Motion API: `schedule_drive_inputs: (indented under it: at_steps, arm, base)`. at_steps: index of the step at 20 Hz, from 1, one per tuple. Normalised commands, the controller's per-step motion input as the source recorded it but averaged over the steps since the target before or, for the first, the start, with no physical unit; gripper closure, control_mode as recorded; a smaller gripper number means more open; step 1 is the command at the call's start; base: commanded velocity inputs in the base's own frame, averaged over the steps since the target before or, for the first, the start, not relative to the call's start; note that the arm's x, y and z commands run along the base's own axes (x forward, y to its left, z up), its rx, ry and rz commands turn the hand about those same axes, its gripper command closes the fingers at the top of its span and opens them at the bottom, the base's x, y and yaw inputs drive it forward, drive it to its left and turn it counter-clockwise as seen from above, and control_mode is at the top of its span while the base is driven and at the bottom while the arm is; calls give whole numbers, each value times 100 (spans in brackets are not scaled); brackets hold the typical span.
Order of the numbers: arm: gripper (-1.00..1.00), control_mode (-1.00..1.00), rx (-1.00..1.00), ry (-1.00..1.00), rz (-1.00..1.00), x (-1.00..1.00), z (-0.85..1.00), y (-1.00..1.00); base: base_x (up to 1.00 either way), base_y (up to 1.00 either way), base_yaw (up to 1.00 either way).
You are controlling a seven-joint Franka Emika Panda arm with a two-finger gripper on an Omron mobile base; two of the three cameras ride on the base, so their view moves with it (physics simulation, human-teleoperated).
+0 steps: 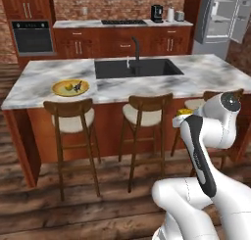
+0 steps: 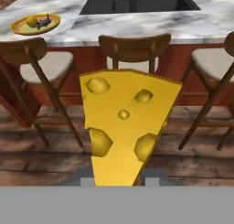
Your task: Take the cheese, fish, and lemon from the fridge and place them on the plate on the dining counter to create an appetizer plate.
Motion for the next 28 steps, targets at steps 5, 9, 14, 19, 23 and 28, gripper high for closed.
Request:
schedule_drive_inputs:
  at_steps: [5, 9, 14, 19, 23, 28]
  arm:
    - [100, 100, 0, 0, 0, 0, 0, 0]
    - [100, 100, 0, 0, 0, 0, 0, 0]
    - [100, 100, 0, 0, 0, 0, 0, 0]
    - [100, 100, 0, 0, 0, 0, 0, 0]
    - [100, 100, 0, 0, 0, 0, 0, 0]
    - [100, 100, 0, 0, 0, 0, 0, 0]
  base:
    - [20, 100, 0]
    - [28, 100, 0]
    - [32, 100, 0]
    - [68, 100, 0]
    - [100, 48, 0]
    - [97, -7, 0]
